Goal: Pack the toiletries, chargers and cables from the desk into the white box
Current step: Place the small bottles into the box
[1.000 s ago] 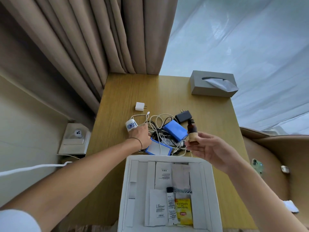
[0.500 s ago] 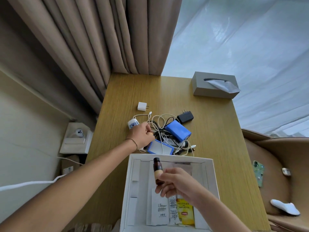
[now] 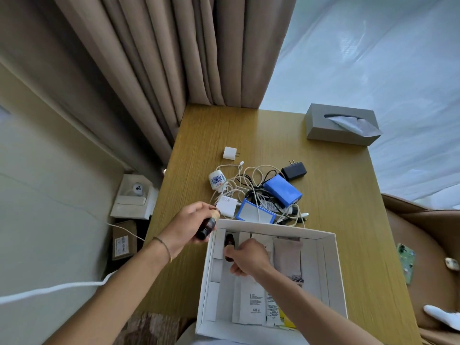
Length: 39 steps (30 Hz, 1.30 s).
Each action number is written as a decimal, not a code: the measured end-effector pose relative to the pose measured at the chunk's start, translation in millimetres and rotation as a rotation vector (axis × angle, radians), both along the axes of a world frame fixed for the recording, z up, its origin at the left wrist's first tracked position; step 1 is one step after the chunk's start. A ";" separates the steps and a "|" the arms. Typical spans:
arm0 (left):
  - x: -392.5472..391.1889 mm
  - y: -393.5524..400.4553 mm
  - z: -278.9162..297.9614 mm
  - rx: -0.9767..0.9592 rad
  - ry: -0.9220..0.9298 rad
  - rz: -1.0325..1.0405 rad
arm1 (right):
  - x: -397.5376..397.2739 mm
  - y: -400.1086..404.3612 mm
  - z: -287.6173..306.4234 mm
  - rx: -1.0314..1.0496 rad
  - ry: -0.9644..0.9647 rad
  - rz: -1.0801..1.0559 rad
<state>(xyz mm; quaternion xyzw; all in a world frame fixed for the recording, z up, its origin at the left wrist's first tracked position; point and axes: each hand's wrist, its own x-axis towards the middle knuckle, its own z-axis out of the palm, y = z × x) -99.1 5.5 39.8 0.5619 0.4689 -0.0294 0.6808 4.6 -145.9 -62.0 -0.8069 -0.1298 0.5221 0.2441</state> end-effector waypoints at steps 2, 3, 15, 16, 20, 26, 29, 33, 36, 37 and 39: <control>-9.3 -9.9 3.1 0.106 0.025 -0.082 | -3.5 4.8 -3.1 -0.029 -0.177 0.133; -13.2 -15.5 3.5 0.158 0.031 -0.118 | -5.2 7.4 -4.0 -0.040 -0.269 0.204; -23.4 -82.3 -23.0 0.585 0.209 -0.434 | 15.1 0.2 -4.0 0.033 -0.432 0.336; -19.6 -88.0 -27.4 0.608 0.219 -0.453 | 21.0 -4.9 -3.3 0.052 -0.431 0.323; -4.5 -105.8 -45.3 0.724 0.368 -0.577 | 35.3 -24.1 2.9 0.106 -0.370 0.267; 4.2 -120.9 -70.3 0.832 0.530 -0.680 | 37.0 -43.8 11.0 0.201 -0.263 0.169; 1.0 -126.9 -81.3 0.828 0.582 -0.693 | 33.2 -51.3 17.0 0.225 -0.223 0.167; -1.0 -132.4 -86.8 0.828 0.570 -0.600 | 30.7 -57.3 23.6 0.257 -0.199 0.164; -2.3 -134.5 -87.8 0.819 0.552 -0.562 | 31.3 -61.2 25.7 0.263 -0.185 0.162; -2.7 -134.7 -88.2 0.824 0.543 -0.554 | 31.4 -62.2 26.0 0.261 -0.182 0.165; -2.6 -135.3 -88.6 0.844 0.527 -0.547 | 31.2 -63.8 26.3 0.256 -0.179 0.172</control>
